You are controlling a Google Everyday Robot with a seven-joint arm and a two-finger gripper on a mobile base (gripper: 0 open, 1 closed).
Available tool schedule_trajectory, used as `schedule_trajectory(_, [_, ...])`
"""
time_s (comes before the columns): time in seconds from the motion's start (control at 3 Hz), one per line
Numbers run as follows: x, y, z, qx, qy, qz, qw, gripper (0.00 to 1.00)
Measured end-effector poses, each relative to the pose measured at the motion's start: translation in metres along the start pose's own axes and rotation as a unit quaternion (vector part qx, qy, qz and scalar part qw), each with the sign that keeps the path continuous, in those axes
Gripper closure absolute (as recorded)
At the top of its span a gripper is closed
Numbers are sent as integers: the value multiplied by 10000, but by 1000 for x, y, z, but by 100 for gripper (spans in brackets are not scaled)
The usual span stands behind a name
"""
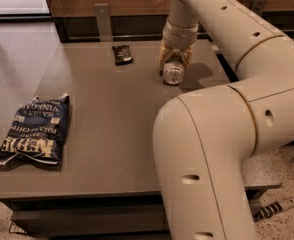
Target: Place 7up can upright
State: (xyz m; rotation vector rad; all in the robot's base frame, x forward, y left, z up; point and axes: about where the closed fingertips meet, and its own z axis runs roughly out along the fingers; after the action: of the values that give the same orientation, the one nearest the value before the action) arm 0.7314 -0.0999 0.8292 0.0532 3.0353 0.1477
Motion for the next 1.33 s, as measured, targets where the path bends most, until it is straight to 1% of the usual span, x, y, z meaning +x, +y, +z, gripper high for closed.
schedule_trajectory(0.67, [0,-1,-2,-8,-37,3,10000,100])
schedule_trajectory(1.0, [6,-6,-14,-51,-239,-1,9997,100])
schedule_trajectory(1.33, [25,-17,-49,-159,-799,-27,9967,100])
